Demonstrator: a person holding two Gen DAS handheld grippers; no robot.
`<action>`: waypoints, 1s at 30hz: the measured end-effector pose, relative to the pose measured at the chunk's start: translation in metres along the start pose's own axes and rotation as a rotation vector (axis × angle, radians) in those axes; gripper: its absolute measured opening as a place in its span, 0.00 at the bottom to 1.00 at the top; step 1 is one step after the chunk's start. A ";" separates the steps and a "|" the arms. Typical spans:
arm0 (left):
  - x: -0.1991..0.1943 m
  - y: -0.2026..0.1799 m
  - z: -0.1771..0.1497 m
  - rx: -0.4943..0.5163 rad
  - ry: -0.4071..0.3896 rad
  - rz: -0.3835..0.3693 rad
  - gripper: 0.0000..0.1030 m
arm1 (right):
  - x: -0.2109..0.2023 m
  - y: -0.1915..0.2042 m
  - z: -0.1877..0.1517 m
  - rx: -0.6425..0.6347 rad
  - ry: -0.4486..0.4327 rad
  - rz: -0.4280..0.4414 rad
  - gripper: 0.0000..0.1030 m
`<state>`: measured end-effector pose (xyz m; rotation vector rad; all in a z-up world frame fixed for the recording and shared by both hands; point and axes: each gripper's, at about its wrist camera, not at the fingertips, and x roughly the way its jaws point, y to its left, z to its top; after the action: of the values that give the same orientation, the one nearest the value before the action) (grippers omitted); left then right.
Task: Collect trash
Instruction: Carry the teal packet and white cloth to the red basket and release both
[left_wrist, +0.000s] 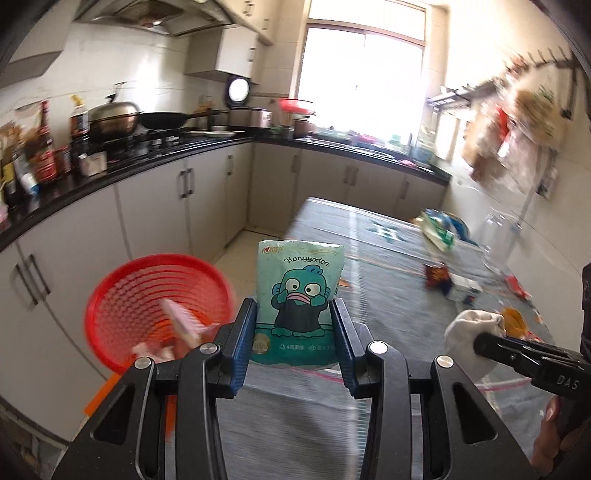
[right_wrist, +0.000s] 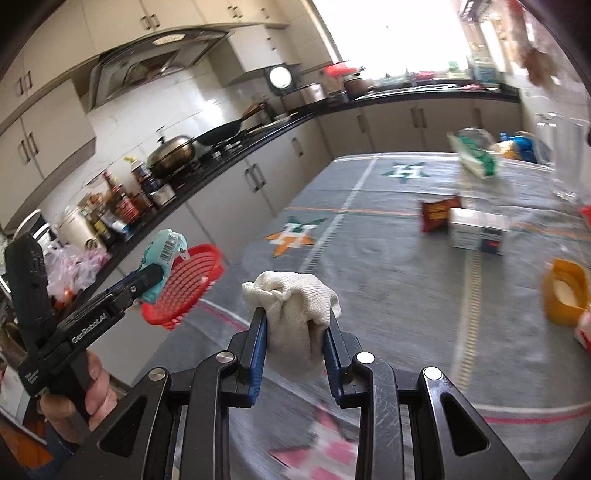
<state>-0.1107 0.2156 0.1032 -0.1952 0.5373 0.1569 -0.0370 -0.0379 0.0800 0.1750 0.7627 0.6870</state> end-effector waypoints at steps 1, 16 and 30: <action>0.000 0.007 0.001 -0.008 -0.001 0.008 0.38 | 0.006 0.005 0.002 -0.003 0.010 0.014 0.30; 0.010 0.125 0.014 -0.131 0.000 0.183 0.38 | 0.096 0.094 0.042 -0.084 0.140 0.148 0.30; 0.050 0.156 0.005 -0.159 0.067 0.207 0.39 | 0.190 0.137 0.063 -0.061 0.237 0.177 0.30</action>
<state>-0.0970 0.3732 0.0594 -0.3001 0.6115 0.3966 0.0354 0.1934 0.0688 0.1069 0.9588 0.9090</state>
